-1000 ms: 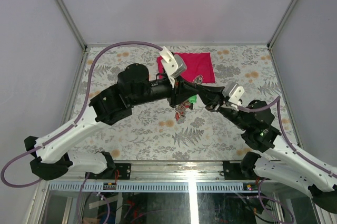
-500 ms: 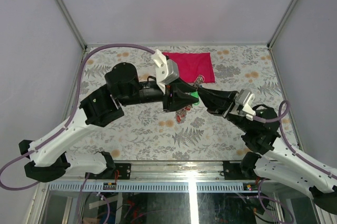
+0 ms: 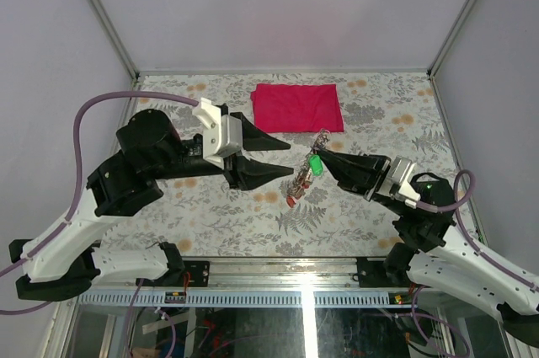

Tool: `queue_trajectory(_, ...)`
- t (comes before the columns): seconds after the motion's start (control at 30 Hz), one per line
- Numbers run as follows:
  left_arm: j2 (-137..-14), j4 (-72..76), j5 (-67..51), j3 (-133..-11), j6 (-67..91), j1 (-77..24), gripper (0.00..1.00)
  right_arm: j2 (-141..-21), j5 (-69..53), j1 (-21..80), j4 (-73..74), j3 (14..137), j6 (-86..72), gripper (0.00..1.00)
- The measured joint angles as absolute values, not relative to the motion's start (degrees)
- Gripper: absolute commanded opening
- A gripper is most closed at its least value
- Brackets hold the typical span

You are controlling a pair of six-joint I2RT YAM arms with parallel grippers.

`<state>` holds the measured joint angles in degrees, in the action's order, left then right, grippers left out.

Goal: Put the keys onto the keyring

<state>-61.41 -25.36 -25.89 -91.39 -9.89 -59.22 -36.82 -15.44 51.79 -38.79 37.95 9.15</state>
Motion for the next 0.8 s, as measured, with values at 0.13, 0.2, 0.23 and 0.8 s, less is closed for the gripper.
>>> queue_trajectory(0.13,-61.6,-26.7,-25.5,-91.4,-11.3,-59.2,0.42,-35.9,-17.2,51.8,-38.5,37.7,9.7,0.01)
queue_trajectory(0.2,-61.7,-27.1,-25.3,-91.4,-11.8,-59.2,0.41,-35.6,-18.3,51.8,-38.5,37.5,9.8,0.02)
queue_trajectory(0.23,-61.8,-27.2,-25.2,-91.4,-12.1,-59.2,0.41,-35.5,-19.1,51.8,-38.5,37.4,9.8,0.01)
queue_trajectory(0.8,-64.4,-27.0,-28.3,-91.2,-15.5,-59.2,0.30,-35.0,-27.4,51.8,-37.8,37.4,8.7,0.02)
